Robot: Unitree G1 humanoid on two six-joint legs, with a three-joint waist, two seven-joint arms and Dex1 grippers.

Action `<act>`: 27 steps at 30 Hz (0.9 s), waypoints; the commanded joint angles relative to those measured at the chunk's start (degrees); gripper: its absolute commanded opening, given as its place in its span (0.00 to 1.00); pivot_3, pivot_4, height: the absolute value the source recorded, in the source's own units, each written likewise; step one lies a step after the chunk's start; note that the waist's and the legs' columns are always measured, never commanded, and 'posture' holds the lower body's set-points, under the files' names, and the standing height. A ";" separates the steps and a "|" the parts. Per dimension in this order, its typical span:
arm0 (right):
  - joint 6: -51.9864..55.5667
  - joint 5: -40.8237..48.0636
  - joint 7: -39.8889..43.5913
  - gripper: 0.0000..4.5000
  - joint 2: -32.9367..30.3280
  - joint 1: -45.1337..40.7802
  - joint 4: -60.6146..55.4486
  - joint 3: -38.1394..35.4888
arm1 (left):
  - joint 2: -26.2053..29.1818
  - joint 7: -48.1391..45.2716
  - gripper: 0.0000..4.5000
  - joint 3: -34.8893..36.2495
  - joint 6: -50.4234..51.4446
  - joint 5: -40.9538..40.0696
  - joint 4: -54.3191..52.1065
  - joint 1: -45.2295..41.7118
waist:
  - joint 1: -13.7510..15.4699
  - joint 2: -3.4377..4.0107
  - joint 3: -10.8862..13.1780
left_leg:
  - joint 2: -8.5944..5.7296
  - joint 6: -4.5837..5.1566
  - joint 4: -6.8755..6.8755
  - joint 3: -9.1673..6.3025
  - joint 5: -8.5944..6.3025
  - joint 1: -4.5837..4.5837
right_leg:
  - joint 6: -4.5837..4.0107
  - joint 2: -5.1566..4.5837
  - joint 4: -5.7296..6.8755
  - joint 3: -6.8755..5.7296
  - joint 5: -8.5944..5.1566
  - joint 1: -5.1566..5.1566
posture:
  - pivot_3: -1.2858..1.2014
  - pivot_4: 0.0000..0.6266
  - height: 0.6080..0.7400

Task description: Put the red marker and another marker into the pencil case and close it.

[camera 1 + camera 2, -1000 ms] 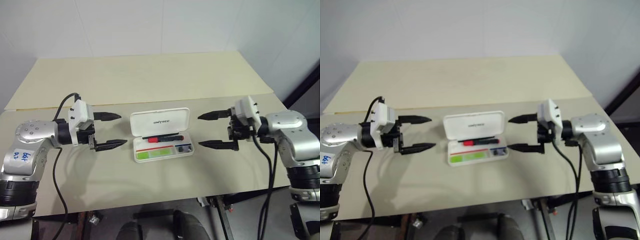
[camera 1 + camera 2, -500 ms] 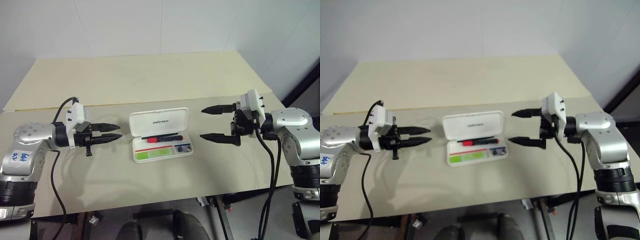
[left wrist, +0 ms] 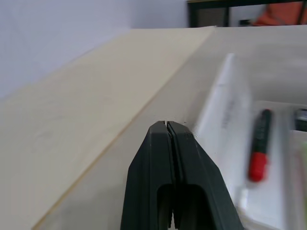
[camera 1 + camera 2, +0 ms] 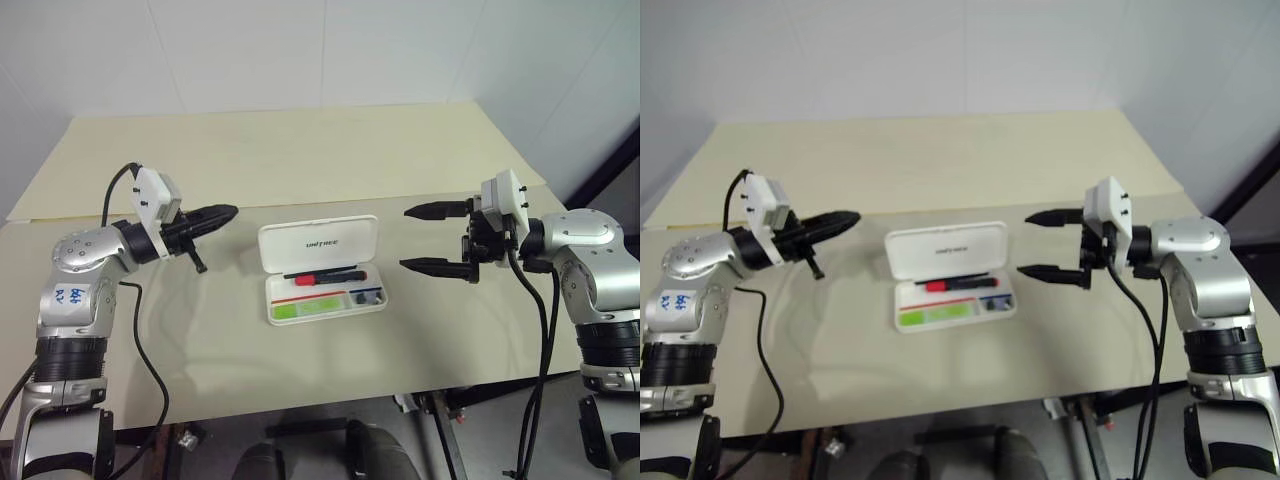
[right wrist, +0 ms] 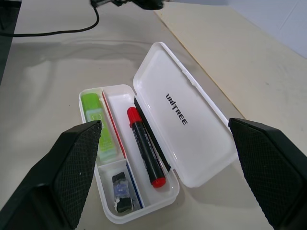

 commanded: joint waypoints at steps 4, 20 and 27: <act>-0.67 0.44 -1.86 1.00 0.61 -0.24 -2.27 -0.75 | -4.47 1.43 0.01 -4.61 -2.14 3.73 3.09 -1.69 | 0.14 0.00 0.00 | -0.01 0.00 0.00 0.02 0.00 -0.02 | 0.03 -0.01 -0.04 0.00 0.02 0.01 | 0.52 0.24 1.00; -1.19 0.67 -4.71 1.00 2.11 1.12 -3.41 -0.99 | -2.47 -16.89 0.01 -12.87 -9.09 4.61 -3.91 3.70 | 0.07 0.00 0.00 | -0.01 0.01 0.00 0.03 -0.02 -0.02 | 0.03 -0.01 -0.06 0.02 0.03 0.00 | 0.52 0.24 1.00; -1.05 0.73 -5.82 1.00 3.24 1.86 -4.06 -0.76 | -3.99 -8.30 0.01 -18.82 -2.95 13.88 -7.10 5.64 | 0.28 0.00 0.00 | -0.01 0.01 0.02 0.03 -0.02 0.01 | 0.03 -0.01 -0.03 0.07 0.03 0.01 | 0.52 0.24 1.00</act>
